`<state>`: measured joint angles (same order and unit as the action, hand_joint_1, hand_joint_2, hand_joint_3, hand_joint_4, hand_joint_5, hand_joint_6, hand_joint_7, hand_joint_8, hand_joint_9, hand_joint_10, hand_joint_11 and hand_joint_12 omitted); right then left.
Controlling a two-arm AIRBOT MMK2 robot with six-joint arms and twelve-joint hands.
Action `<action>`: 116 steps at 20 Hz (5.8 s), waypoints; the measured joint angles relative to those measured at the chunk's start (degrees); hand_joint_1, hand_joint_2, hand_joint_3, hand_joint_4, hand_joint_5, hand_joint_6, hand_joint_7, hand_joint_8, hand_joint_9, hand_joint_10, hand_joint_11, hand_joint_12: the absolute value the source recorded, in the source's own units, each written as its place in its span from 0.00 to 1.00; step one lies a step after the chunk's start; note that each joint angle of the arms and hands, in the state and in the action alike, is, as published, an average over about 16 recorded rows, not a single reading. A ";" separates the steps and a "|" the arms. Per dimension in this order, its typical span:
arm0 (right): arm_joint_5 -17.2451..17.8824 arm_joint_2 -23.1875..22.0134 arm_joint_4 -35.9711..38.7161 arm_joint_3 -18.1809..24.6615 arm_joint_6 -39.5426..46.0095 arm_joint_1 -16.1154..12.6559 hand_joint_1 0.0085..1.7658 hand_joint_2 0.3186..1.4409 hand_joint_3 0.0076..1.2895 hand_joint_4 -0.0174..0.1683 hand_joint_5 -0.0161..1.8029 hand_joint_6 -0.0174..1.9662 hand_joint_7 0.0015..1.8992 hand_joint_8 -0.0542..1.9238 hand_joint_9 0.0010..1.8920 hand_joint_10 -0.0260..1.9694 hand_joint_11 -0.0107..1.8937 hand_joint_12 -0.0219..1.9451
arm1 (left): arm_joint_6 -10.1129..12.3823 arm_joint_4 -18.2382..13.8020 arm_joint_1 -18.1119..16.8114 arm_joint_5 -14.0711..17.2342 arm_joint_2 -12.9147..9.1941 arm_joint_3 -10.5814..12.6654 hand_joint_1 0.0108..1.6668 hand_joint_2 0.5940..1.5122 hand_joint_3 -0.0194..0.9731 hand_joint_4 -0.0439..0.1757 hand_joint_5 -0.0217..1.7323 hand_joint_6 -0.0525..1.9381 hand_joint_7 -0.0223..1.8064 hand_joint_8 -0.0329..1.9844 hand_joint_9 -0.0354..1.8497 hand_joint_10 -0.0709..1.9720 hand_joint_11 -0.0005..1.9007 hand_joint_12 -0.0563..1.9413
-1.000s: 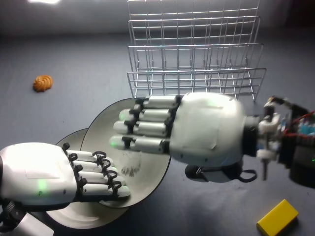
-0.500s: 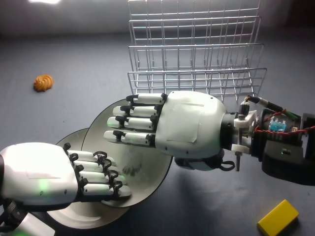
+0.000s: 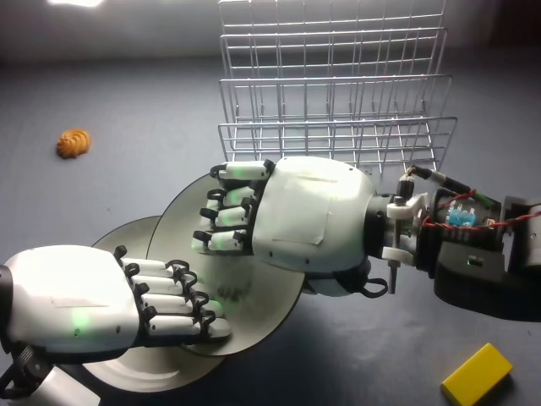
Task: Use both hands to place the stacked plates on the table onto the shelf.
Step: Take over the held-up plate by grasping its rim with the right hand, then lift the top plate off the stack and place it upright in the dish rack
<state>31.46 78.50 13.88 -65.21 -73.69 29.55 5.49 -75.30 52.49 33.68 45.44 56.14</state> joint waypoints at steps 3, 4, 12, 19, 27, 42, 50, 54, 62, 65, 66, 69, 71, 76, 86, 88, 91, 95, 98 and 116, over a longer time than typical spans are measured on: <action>0.27 0.08 0.04 0.20 -0.16 -0.31 0.66 0.58 0.01 0.11 0.32 0.09 0.32 0.05 0.31 0.07 0.12 0.69 | 0.01 0.06 0.00 0.17 0.04 0.22 0.00 0.47 0.03 0.18 0.04 0.02 0.03 0.01 0.04 0.04 0.01 0.07; 0.35 0.07 0.13 0.29 -0.22 -0.43 0.66 0.58 0.01 0.10 0.34 0.12 0.34 0.06 0.33 0.08 0.14 0.70 | 0.01 0.08 -0.02 0.25 0.03 0.33 0.00 0.47 0.03 0.18 0.04 0.02 0.03 0.01 0.04 0.04 0.01 0.08; 1.13 -0.24 0.68 1.53 -0.47 -1.21 0.66 0.60 0.00 0.09 0.42 0.39 0.45 0.25 0.43 0.30 0.28 0.81 | 0.07 -0.16 -1.20 1.24 -0.49 2.57 0.00 0.47 0.03 0.21 0.05 0.02 0.04 0.01 0.05 0.04 0.01 0.10; 1.04 -0.95 0.49 3.40 -0.34 -1.76 0.66 0.60 0.00 0.10 0.42 0.58 0.45 0.50 0.45 0.52 0.33 0.86 | 0.05 0.25 -3.35 2.64 -2.01 6.63 0.00 0.47 0.03 0.22 0.06 0.03 0.05 0.02 0.05 0.04 0.01 0.13; 0.71 -3.13 -0.07 6.66 -0.15 -2.73 0.66 0.61 0.00 0.11 0.43 0.62 0.46 0.63 0.47 0.62 0.33 0.85 | -0.06 2.29 -5.06 3.99 -4.51 11.62 0.00 0.47 0.03 0.21 0.07 0.03 0.06 0.02 0.06 0.04 0.01 0.13; 2.18 -13.47 -0.47 14.56 6.16 -6.88 0.66 0.67 0.00 0.09 0.43 0.64 0.49 0.63 0.46 0.61 0.32 0.83 | -2.48 8.12 -4.97 4.83 -7.46 14.92 0.00 0.47 0.03 0.21 0.07 0.03 0.06 0.02 0.06 0.04 0.01 0.13; -0.73 -19.52 -4.21 15.35 16.60 -11.92 0.66 0.67 0.00 0.09 0.44 0.65 0.49 0.61 0.46 0.58 0.32 0.82 | -5.57 7.60 -4.20 8.77 -7.63 15.70 0.00 0.46 0.03 0.22 0.07 0.03 0.05 0.02 0.06 0.04 0.01 0.12; -3.24 -21.26 -7.71 14.44 20.69 -15.43 0.66 0.67 0.00 0.09 0.43 0.64 0.49 0.61 0.46 0.57 0.32 0.82 | -8.69 6.70 -3.13 12.84 -7.57 16.03 0.00 0.46 0.03 0.22 0.07 0.03 0.05 0.02 0.05 0.04 0.01 0.12; -9.56 -22.30 -16.24 10.58 25.56 -21.97 0.66 0.67 0.00 0.08 0.43 0.63 0.49 0.63 0.46 0.59 0.32 0.83 | -14.53 2.55 -1.26 23.13 -6.67 16.02 0.00 0.46 0.03 0.22 0.07 0.03 0.06 0.02 0.06 0.04 0.01 0.12; -11.70 -22.18 -19.15 8.89 27.29 -23.58 0.66 0.67 0.00 0.08 0.43 0.63 0.49 0.63 0.46 0.60 0.32 0.83 | -15.54 0.95 -1.37 26.44 -5.93 15.87 0.00 0.47 0.03 0.22 0.07 0.03 0.06 0.02 0.06 0.04 0.01 0.12; -12.37 -22.09 -19.97 8.32 27.85 -23.95 0.66 0.67 0.00 0.08 0.43 0.63 0.49 0.63 0.46 0.60 0.32 0.83 | -15.70 0.36 -1.55 27.37 -5.65 15.82 0.00 0.47 0.03 0.22 0.07 0.03 0.06 0.02 0.06 0.04 0.01 0.13; -14.11 -21.67 -22.25 6.60 29.17 -24.73 0.67 0.67 0.00 0.07 0.43 0.63 0.49 0.63 0.46 0.61 0.33 0.84 | -15.84 -1.46 -2.33 29.60 -4.76 15.81 0.00 0.47 0.03 0.22 0.07 0.03 0.06 0.02 0.06 0.04 0.01 0.12; -14.93 -21.25 -23.50 5.48 29.77 -25.08 0.67 0.67 0.00 0.07 0.43 0.62 0.49 0.63 0.45 0.61 0.33 0.84 | -15.86 -2.38 -2.90 30.72 -4.13 15.90 0.00 0.47 0.03 0.22 0.07 0.03 0.06 0.02 0.06 0.04 0.01 0.12; -15.96 -19.69 -25.32 2.97 30.18 -25.22 0.67 0.67 0.00 0.05 0.44 0.60 0.50 0.62 0.46 0.60 0.33 0.82 | -15.87 -5.21 -4.28 31.92 -2.87 16.08 0.00 0.47 0.03 0.22 0.07 0.03 0.05 0.02 0.05 0.04 0.01 0.11; -15.89 -16.06 -27.15 -1.68 30.14 -23.74 0.67 0.67 0.00 0.05 0.46 0.58 0.50 0.59 0.47 0.56 0.32 0.80 | -13.93 -11.17 -3.53 24.27 -2.31 15.26 0.00 0.48 0.03 0.22 0.07 0.03 0.05 0.02 0.05 0.04 0.01 0.07; -15.71 -15.48 -27.45 -2.44 30.13 -23.25 0.67 0.67 0.00 0.05 0.46 0.58 0.51 0.58 0.47 0.55 0.32 0.80 | -13.38 -11.62 -2.95 21.49 -2.47 14.82 0.00 0.48 0.03 0.22 0.07 0.03 0.05 0.02 0.05 0.04 0.01 0.07; -15.54 -14.73 -28.10 -3.50 30.12 -22.53 0.67 0.67 0.00 0.06 0.46 0.58 0.50 0.58 0.47 0.53 0.31 0.80 | -12.26 -11.63 -1.98 17.41 -2.75 14.09 0.00 0.48 0.03 0.22 0.07 0.03 0.05 0.02 0.05 0.04 0.01 0.08; -15.36 -13.90 -29.11 -4.81 30.11 -21.59 0.67 0.67 0.00 0.06 0.45 0.59 0.50 0.58 0.47 0.53 0.31 0.80 | -10.92 -10.89 -0.50 12.86 -3.18 12.93 0.00 0.48 0.03 0.21 0.07 0.03 0.06 0.02 0.05 0.04 0.01 0.09; -15.21 -13.33 -29.81 -5.75 30.12 -20.90 0.67 0.67 0.00 0.07 0.45 0.60 0.50 0.57 0.48 0.51 0.32 0.79 | -10.23 -9.54 0.73 10.01 -3.51 11.91 0.00 0.48 0.03 0.21 0.08 0.03 0.06 0.02 0.06 0.04 0.01 0.10; -14.77 -9.89 -34.26 -11.06 30.57 -16.56 0.71 0.63 0.00 0.06 0.52 0.45 0.56 0.43 0.51 0.53 0.43 0.62 | -5.82 5.83 6.75 0.10 -4.62 7.55 0.00 0.49 0.03 0.20 0.08 0.03 0.06 0.02 0.05 0.04 0.01 0.08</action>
<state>16.69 68.60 -20.39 -76.27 -43.12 12.99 -0.34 -69.46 59.25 33.77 40.82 63.69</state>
